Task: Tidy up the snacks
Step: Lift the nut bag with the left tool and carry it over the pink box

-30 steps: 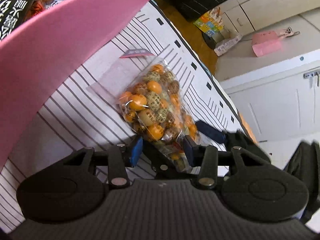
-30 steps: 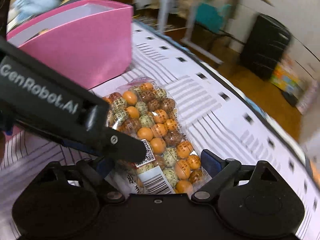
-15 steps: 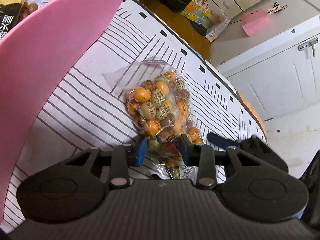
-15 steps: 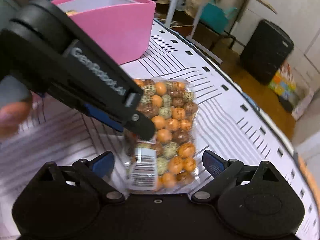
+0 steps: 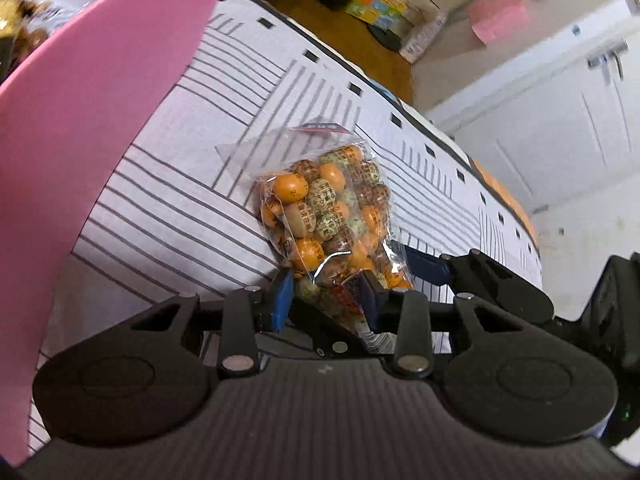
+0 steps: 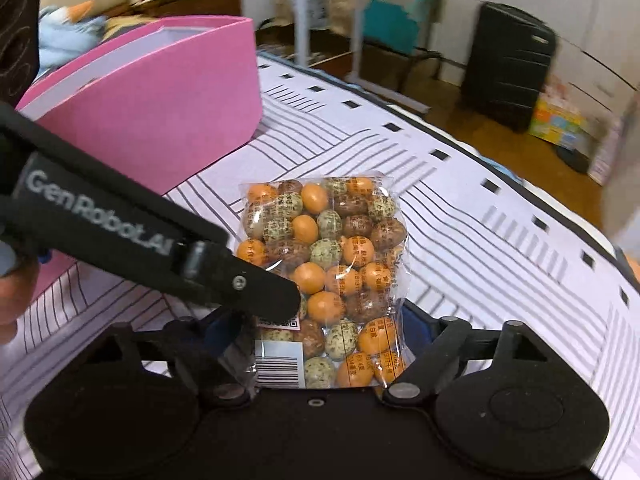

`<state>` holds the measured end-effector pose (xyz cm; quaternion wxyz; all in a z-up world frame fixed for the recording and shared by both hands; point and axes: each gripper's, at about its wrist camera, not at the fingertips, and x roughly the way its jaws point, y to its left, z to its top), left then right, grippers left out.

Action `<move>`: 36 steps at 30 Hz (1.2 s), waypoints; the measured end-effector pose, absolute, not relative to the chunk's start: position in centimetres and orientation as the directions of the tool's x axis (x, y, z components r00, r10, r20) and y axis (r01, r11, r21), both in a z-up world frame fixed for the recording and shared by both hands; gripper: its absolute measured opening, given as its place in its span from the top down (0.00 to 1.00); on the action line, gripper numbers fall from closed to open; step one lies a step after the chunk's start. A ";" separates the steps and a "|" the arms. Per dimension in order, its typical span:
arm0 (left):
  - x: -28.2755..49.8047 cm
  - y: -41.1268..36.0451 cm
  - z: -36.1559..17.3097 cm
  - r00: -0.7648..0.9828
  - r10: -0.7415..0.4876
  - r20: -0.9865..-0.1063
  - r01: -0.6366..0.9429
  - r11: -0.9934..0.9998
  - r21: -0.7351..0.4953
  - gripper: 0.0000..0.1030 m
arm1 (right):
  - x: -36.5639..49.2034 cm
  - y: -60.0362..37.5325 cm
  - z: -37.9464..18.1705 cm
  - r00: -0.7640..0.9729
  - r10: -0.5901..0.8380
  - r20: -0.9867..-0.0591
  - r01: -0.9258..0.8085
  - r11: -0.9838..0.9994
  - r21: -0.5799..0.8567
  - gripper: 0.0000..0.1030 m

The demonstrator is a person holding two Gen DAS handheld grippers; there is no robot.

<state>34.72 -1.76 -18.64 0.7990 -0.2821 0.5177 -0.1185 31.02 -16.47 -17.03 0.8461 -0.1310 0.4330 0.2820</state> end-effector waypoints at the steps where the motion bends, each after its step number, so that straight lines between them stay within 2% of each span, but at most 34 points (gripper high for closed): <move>1: 34.7 -1.9 -18.5 0.423 -0.483 -0.767 -0.084 0.822 -0.564 0.66 | 30.6 -16.4 -17.0 0.474 0.355 -0.806 -0.568 0.822 0.028 0.18; 7: 33.8 -2.9 -17.5 0.340 -0.462 -0.819 -0.008 0.869 -0.494 0.64 | 27.5 -15.7 -16.3 0.518 0.255 -0.816 -0.435 0.900 0.005 0.22; 19: 27.6 -3.5 -13.8 0.291 -0.435 -0.852 0.088 0.899 -0.429 0.64 | 21.3 -15.9 -13.0 0.495 0.225 -0.839 -0.322 0.944 0.063 0.22; 28: 22.1 -2.3 -9.8 0.284 -0.449 -0.847 0.156 0.893 -0.422 0.64 | 17.0 -15.1 -9.4 0.474 0.235 -0.848 -0.339 0.938 0.071 0.22; 36: 18.2 -0.8 -4.8 0.364 -0.454 -0.813 0.202 0.891 -0.407 0.64 | 14.6 -14.2 -5.4 0.523 0.252 -0.814 -0.370 0.928 0.050 0.22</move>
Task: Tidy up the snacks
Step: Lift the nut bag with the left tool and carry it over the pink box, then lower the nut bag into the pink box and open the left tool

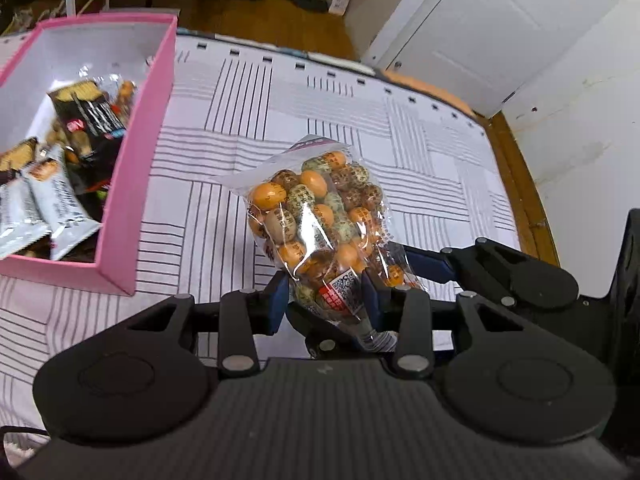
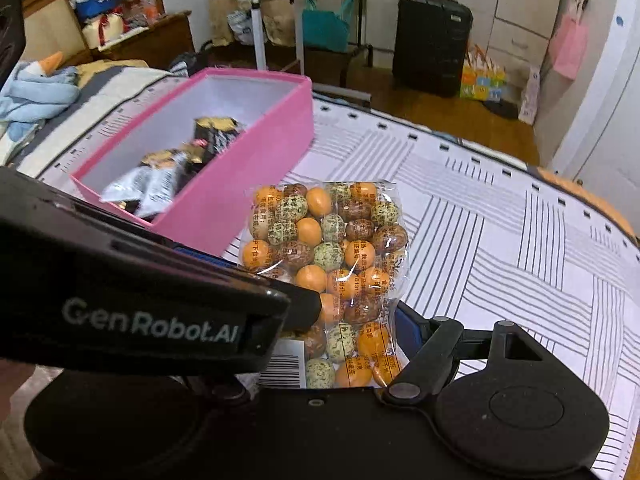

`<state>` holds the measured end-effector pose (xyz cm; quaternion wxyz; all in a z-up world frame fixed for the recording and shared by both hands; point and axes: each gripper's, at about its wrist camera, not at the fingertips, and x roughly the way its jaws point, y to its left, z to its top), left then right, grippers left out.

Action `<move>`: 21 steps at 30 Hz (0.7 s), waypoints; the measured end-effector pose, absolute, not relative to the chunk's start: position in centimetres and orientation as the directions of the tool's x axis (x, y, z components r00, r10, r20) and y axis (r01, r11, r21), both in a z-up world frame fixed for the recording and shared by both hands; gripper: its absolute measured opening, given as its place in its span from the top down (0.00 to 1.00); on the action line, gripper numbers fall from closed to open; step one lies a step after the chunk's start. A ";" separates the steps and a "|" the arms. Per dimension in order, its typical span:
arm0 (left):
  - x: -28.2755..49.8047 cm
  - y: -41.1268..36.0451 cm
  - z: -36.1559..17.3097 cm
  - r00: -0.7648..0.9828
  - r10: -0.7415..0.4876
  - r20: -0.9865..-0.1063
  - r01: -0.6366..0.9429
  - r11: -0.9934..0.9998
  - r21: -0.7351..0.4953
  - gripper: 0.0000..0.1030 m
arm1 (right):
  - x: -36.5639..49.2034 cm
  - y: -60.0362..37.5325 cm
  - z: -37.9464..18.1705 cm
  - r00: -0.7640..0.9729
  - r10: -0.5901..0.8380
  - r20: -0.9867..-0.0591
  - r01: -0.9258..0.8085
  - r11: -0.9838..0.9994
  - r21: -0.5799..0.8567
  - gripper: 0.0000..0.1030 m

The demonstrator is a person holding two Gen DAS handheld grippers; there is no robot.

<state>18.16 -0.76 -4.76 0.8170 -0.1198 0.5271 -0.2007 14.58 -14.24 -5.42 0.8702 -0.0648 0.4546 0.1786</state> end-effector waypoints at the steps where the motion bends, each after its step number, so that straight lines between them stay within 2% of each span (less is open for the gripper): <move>1: 17.8 -0.4 -4.3 0.372 -0.459 -0.807 0.206 0.888 -0.411 0.64 | 14.0 -13.9 -4.9 0.533 0.250 -0.808 -0.374 0.927 0.040 0.22; 8: 16.7 2.4 -1.7 0.457 -0.430 -0.779 0.186 0.902 -0.389 0.62 | 13.0 -10.9 -2.0 0.573 0.296 -0.764 -0.444 0.896 0.014 0.21; 12: 17.9 4.9 -1.1 0.520 -0.385 -0.763 0.155 0.921 -0.359 0.60 | 15.4 -9.3 -1.6 0.569 0.398 -0.719 -0.503 0.861 0.078 0.21; 21: 23.9 12.3 -2.3 0.533 -0.340 -0.774 0.061 0.929 -0.366 0.59 | 22.2 -4.1 -2.5 0.481 0.538 -0.692 -0.585 0.785 0.204 0.20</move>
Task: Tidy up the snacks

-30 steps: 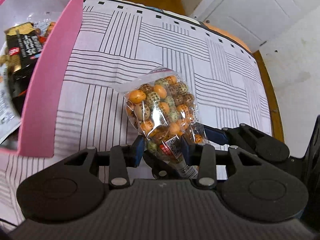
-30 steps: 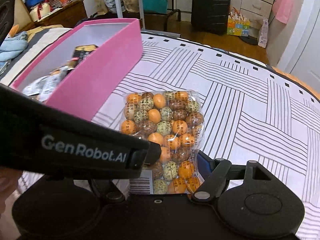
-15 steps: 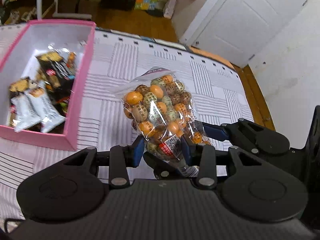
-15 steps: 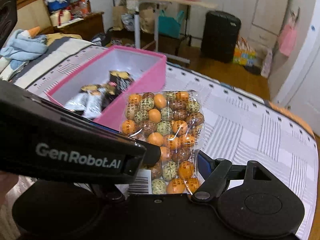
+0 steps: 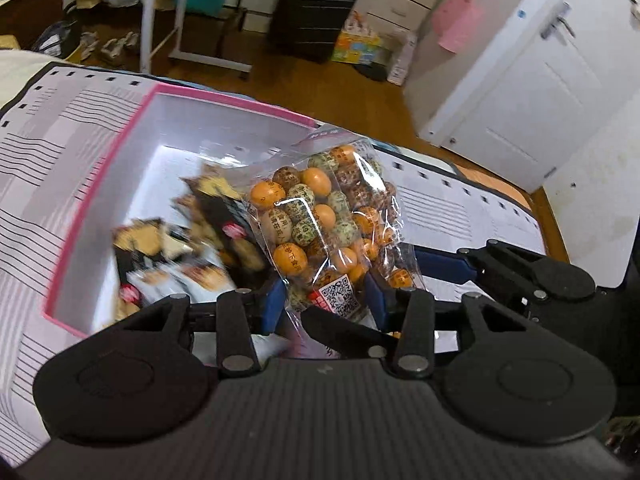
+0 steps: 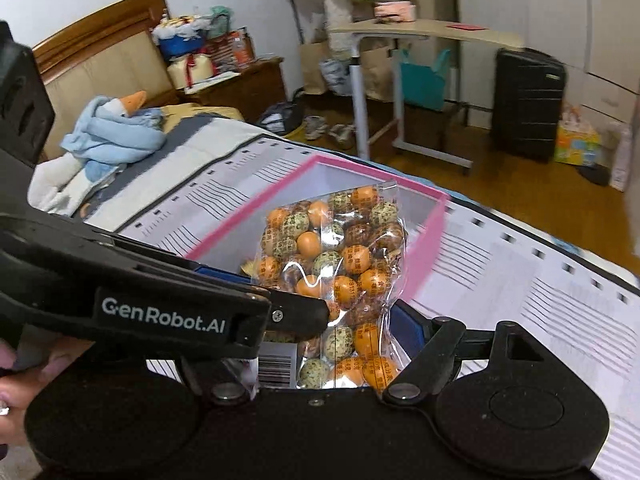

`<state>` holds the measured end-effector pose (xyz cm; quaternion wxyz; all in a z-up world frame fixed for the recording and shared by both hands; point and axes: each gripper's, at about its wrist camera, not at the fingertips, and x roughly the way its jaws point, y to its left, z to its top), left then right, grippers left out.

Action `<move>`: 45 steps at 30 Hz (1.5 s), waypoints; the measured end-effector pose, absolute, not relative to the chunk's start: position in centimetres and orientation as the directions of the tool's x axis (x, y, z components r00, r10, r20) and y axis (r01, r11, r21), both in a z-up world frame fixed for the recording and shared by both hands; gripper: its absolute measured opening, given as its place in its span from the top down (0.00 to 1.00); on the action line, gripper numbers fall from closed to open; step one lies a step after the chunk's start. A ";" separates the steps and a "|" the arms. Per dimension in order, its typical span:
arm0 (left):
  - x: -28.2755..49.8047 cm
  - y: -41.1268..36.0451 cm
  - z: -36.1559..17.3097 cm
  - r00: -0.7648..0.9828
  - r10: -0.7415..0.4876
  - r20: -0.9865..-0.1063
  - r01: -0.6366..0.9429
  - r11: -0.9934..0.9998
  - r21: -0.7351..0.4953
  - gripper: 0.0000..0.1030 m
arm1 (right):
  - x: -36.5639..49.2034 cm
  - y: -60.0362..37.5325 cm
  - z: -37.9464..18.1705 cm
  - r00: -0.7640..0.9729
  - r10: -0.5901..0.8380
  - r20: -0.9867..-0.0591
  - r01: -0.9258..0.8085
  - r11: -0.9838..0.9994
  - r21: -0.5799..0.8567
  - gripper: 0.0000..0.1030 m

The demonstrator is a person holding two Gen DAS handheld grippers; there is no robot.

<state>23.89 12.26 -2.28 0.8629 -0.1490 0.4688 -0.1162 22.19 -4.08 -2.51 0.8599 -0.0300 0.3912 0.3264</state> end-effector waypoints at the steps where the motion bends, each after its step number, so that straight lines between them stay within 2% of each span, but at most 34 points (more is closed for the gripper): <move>1: 24.4 13.1 -2.5 0.535 -0.333 -0.776 0.054 0.931 -0.361 0.58 | 22.9 -3.4 -2.8 0.464 0.552 -0.693 -0.600 0.771 0.213 0.20; 14: 29.0 19.1 -6.6 0.533 -0.173 -0.828 -0.110 0.956 -0.271 0.54 | 28.5 2.1 -7.2 0.298 0.663 -0.687 -0.626 0.679 0.384 0.19; 16: 29.3 19.4 -7.1 0.540 -0.135 -0.831 -0.135 0.961 -0.243 0.49 | 28.7 2.4 -7.6 0.314 0.652 -0.690 -0.630 0.687 0.362 0.19; 21: 28.8 20.1 -8.0 0.537 -0.163 -0.827 -0.143 0.949 -0.280 0.48 | 26.5 1.9 -7.2 0.389 0.628 -0.675 -0.669 0.696 0.262 0.19; 28: 26.4 19.8 -7.2 0.578 -0.147 -0.803 -0.122 0.957 -0.263 0.47 | 23.9 -1.8 -5.9 0.490 0.613 -0.619 -0.631 0.740 0.234 0.19; 36: 21.9 17.6 -5.0 0.624 -0.142 -0.768 -0.037 0.977 -0.211 0.47 | 19.2 -5.8 -4.5 0.624 0.546 -0.560 -0.550 0.815 0.182 0.19; 41: 18.9 15.2 -2.6 0.670 -0.168 -0.723 0.045 0.981 -0.186 0.47 | 15.4 -8.0 -2.4 0.717 0.456 -0.528 -0.487 0.869 0.089 0.19; 45: 16.4 13.0 -0.9 0.689 -0.200 -0.697 0.118 0.979 -0.164 0.45 | 13.0 -10.1 -0.6 0.767 0.388 -0.511 -0.408 0.910 0.079 0.19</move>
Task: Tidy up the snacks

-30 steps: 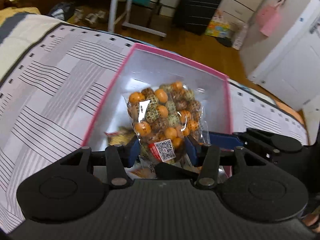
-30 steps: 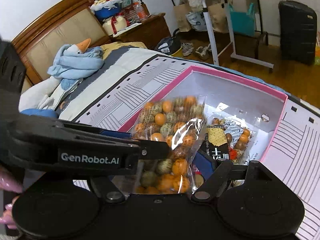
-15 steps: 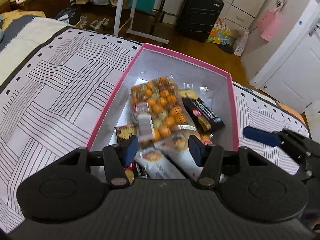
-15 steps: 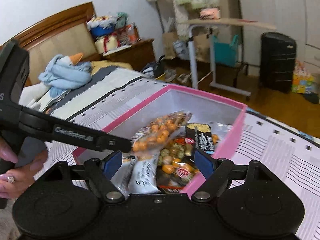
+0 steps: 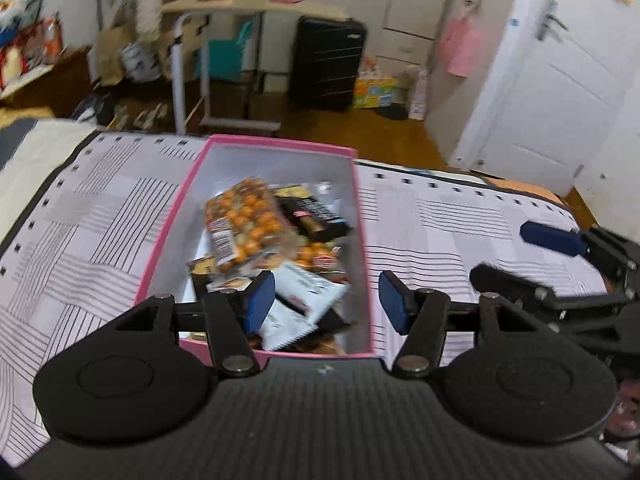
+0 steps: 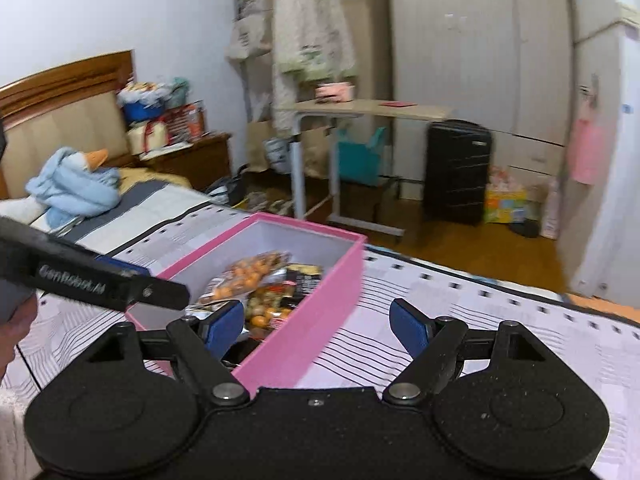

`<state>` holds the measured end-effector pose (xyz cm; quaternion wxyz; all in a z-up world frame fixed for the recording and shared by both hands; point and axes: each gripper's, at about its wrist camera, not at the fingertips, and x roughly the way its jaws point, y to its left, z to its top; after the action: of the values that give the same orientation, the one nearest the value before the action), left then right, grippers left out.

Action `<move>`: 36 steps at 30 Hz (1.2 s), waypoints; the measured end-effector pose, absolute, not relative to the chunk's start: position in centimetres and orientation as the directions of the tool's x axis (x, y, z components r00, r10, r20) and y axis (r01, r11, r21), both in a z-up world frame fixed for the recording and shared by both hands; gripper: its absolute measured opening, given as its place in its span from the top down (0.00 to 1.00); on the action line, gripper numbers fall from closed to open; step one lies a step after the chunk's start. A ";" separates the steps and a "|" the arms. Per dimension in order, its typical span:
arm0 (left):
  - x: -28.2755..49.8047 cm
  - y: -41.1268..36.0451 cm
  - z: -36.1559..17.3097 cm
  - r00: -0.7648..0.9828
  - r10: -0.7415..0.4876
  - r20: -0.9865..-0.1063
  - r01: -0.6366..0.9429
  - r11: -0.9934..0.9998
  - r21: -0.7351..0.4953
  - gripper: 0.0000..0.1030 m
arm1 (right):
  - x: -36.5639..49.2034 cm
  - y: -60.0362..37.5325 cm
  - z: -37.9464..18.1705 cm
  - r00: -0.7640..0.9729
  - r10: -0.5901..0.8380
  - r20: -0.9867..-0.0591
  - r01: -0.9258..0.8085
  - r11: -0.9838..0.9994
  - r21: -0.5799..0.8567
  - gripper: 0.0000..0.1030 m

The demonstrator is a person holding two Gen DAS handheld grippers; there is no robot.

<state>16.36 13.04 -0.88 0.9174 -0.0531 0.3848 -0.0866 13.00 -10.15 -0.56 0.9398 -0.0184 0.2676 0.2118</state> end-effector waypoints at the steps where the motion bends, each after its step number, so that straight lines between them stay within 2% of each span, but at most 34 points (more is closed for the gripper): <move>1: 16.0 12.6 -0.5 0.695 -0.201 -0.690 0.127 0.979 -0.157 0.44 | 12.5 -10.8 -0.2 0.776 0.371 -0.510 -0.383 0.920 0.087 0.18; 7: 12.6 10.8 0.9 0.726 -0.244 -0.643 0.176 0.970 -0.169 0.35 | 9.4 -13.9 1.0 0.811 0.262 -0.523 -0.241 0.964 0.109 0.18; 12: 10.4 9.4 -0.1 0.715 -0.261 -0.649 0.212 0.965 -0.154 0.29 | 6.4 -15.2 0.9 0.835 0.202 -0.513 -0.185 0.979 0.083 0.18; 19: 8.2 8.8 -0.5 0.713 -0.278 -0.644 0.235 0.960 -0.154 0.19 | 4.1 -15.9 0.3 0.822 0.178 -0.541 -0.156 0.984 0.087 0.15; 25: 6.9 8.5 -0.6 0.724 -0.280 -0.630 0.249 0.958 -0.140 0.16 | 2.8 -15.8 -0.1 0.824 0.170 -0.540 -0.151 0.985 0.080 0.14; 29: 6.3 8.3 -0.5 0.732 -0.277 -0.622 0.252 0.959 -0.131 0.12 | 2.6 -15.7 -0.3 0.820 0.163 -0.549 -0.140 0.987 0.085 0.03; 36: 5.5 7.9 -0.3 0.760 -0.255 -0.598 0.242 0.965 -0.104 0.00 | 1.8 -14.7 -0.2 0.807 0.106 -0.581 -0.132 0.991 -0.003 0.00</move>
<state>5.46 7.86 -0.31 0.9379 -0.0102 0.3204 -0.1324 1.79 -14.70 -0.20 0.9502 -0.0218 0.3046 0.0626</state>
